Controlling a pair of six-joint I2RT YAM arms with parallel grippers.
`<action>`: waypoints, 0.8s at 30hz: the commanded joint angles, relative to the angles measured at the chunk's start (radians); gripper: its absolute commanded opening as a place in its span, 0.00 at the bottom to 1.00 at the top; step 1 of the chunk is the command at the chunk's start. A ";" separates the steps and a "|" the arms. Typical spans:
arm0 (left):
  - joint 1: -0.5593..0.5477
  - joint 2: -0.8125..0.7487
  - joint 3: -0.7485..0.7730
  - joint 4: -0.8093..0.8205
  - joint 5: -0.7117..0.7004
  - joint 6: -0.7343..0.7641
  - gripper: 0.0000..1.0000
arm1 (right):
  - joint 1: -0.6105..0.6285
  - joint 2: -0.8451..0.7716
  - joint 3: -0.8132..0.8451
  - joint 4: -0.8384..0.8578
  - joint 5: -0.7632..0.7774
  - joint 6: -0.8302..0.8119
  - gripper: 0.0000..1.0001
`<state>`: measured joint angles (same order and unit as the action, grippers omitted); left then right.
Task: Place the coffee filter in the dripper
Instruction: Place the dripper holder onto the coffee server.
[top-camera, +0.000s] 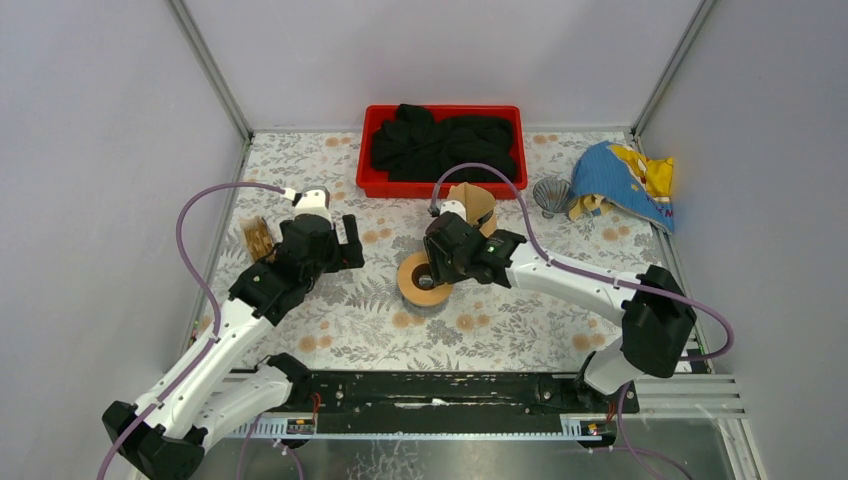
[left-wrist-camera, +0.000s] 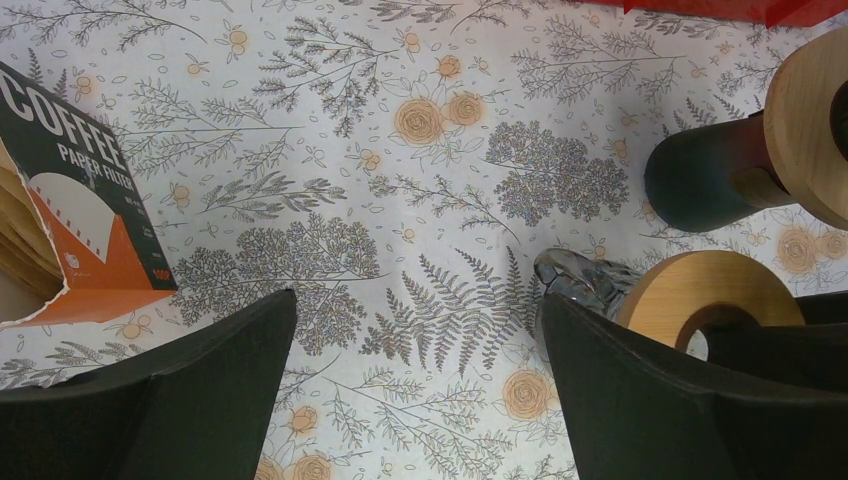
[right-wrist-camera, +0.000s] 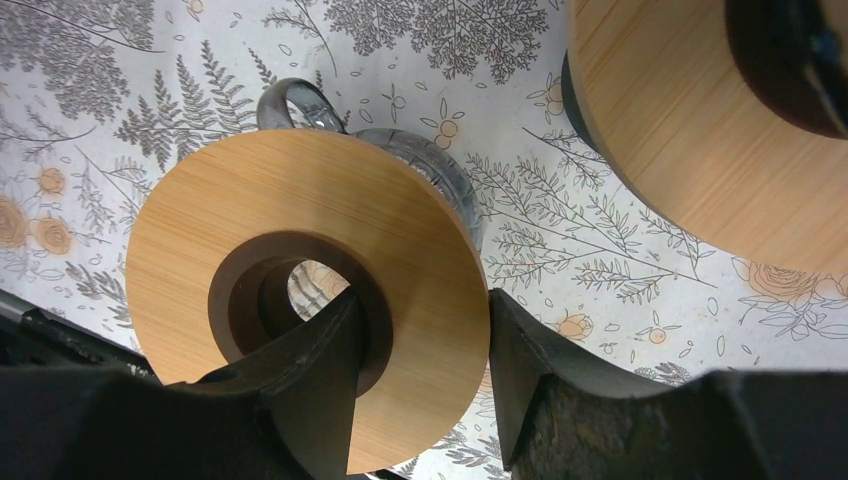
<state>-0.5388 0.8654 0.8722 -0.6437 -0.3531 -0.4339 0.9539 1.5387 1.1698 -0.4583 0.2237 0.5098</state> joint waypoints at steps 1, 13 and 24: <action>0.010 -0.012 -0.008 0.049 0.014 0.011 1.00 | 0.009 0.024 0.050 0.030 0.003 0.001 0.32; 0.013 -0.012 -0.007 0.049 0.018 0.011 1.00 | 0.010 0.069 0.047 0.061 -0.001 0.002 0.41; 0.015 -0.008 -0.008 0.049 0.022 0.011 1.00 | 0.010 0.062 0.047 0.052 0.014 0.007 0.56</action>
<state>-0.5293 0.8646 0.8722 -0.6437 -0.3359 -0.4339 0.9546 1.6085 1.1698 -0.4351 0.2195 0.5106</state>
